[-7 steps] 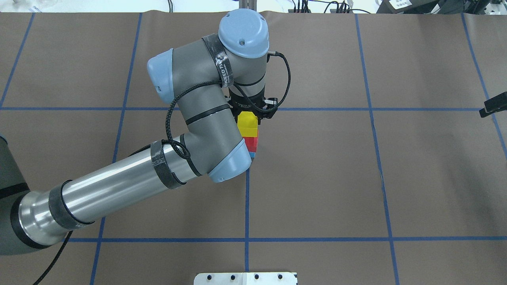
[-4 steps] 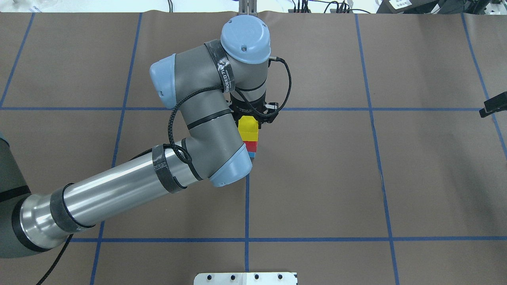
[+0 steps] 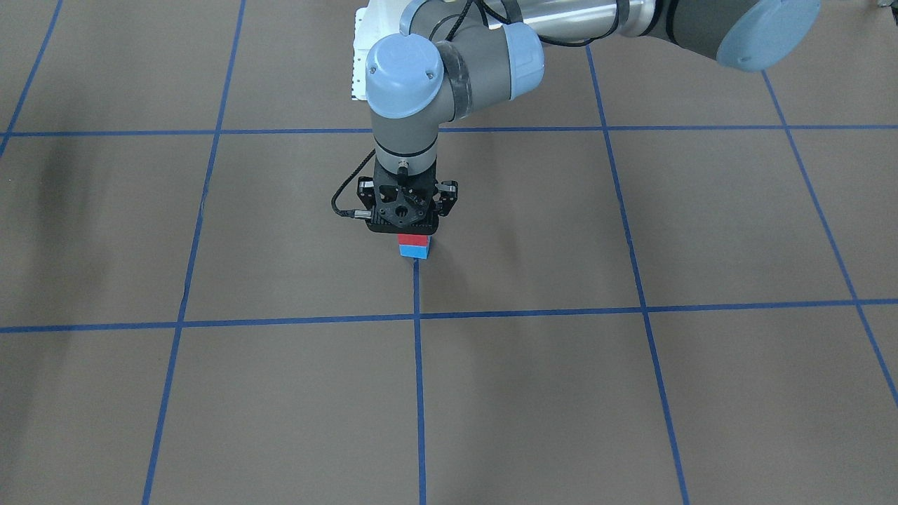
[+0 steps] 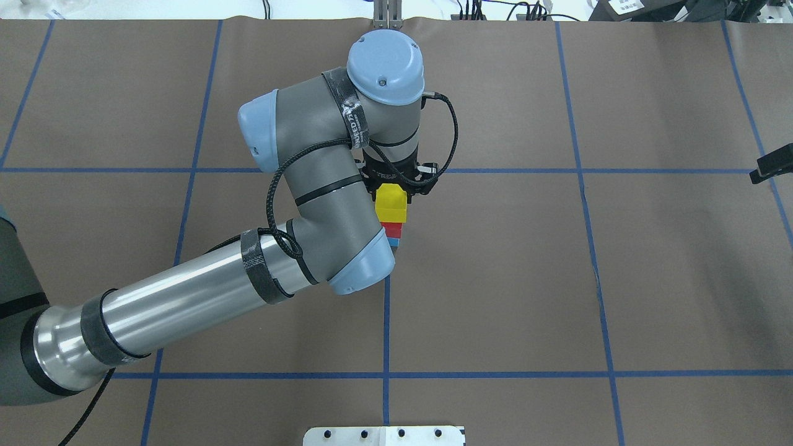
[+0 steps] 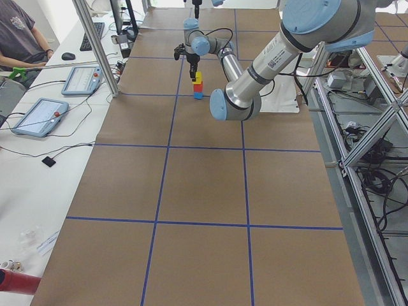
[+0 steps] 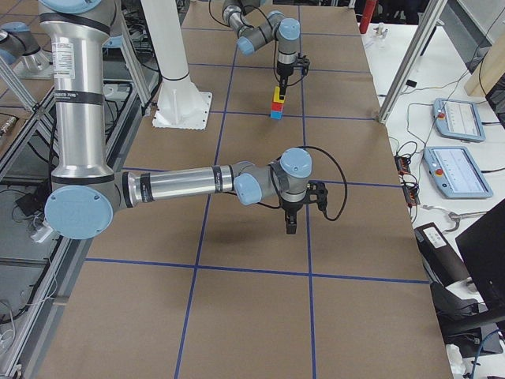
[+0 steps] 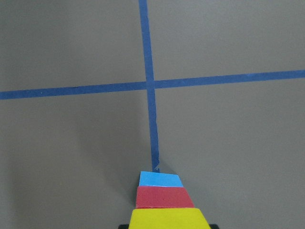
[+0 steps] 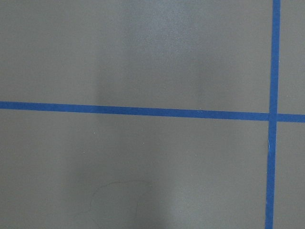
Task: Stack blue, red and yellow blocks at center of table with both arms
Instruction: 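Lower the yellow cube onto the red cube and open the left gripper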
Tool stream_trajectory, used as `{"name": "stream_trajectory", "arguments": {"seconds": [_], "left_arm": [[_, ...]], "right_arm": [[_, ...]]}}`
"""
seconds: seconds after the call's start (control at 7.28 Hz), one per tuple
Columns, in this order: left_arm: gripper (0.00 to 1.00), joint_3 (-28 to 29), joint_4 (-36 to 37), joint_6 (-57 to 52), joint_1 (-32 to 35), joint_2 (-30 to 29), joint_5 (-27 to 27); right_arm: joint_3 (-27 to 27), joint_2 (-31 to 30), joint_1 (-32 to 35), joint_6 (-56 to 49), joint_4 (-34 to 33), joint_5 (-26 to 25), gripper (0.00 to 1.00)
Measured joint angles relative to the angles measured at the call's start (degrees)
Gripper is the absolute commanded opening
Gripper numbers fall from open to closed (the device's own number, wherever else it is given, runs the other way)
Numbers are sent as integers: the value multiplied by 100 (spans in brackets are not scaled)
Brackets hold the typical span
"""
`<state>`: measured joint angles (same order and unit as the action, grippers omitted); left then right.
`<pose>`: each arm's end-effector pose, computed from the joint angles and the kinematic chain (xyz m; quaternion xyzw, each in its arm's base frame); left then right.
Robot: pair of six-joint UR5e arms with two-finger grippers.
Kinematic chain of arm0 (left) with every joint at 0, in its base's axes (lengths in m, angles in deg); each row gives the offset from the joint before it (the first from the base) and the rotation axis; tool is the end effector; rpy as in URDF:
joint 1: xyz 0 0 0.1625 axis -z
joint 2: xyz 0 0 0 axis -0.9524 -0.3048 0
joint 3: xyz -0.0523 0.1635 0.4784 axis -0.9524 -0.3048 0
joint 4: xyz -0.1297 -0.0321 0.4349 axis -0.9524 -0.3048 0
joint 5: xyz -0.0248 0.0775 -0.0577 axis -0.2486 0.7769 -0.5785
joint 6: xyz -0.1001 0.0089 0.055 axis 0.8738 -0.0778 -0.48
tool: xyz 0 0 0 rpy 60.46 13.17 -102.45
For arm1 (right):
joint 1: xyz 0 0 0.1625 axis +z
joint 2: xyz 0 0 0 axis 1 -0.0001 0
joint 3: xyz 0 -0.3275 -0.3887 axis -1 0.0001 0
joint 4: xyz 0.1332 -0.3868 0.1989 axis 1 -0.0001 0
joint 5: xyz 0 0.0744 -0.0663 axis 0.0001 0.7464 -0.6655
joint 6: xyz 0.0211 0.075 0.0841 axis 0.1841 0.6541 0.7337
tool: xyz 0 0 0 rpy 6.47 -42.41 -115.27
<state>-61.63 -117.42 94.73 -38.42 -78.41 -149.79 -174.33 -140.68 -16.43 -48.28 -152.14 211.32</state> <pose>0.6697 -0.5538 0.1101 0.0193 0.4001 0.0350 0.9156 -0.1006 -0.5414 0.6685 0.0320 -0.3859 -0.0085 0.9219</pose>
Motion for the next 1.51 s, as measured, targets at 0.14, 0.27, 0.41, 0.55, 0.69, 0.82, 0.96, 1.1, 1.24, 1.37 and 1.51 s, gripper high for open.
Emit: {"name": "stream_trajectory", "arguments": {"seconds": [0.14, 0.27, 0.41, 0.55, 0.69, 0.82, 0.96, 1.1, 1.24, 1.37, 1.51], "left_arm": [[0, -15, 6, -3, 0, 8, 2], [0, -37, 11, -6, 0, 38, 6], [0, -57, 12, -10, -1, 77, 8], [0, -77, 11, -12, 0, 107, 9], [0, -96, 11, -13, 0, 125, 9], [0, -105, 11, -12, 0, 127, 9], [0, -107, 11, -6, 0, 121, 9], [0, -110, 11, 0, 0, 116, 9], [0, -110, 10, 3, 0, 113, 9], [0, -110, 9, 6, 0, 109, 9], [0, -110, 5, 10, 0, 102, 9]], "right_arm": [[2, 0, 0, 0, 0, 0, 99], [2, 0, 0, 0, 0, 0, 99], [2, 0, 0, 0, 0, 0, 99], [5, -1, 0, 0, 0, 0, 99], [6, -5, 0, 0, 0, 0, 99], [5, -10, 0, 0, 0, 0, 99], [3, -13, 0, 0, 0, 0, 99], [3, -16, 0, 0, 0, 0, 99], [3, -17, 0, 0, 0, 0, 99], [6, -17, 0, 0, 0, 0, 99], [9, -17, 0, 0, 0, 0, 99]]}}
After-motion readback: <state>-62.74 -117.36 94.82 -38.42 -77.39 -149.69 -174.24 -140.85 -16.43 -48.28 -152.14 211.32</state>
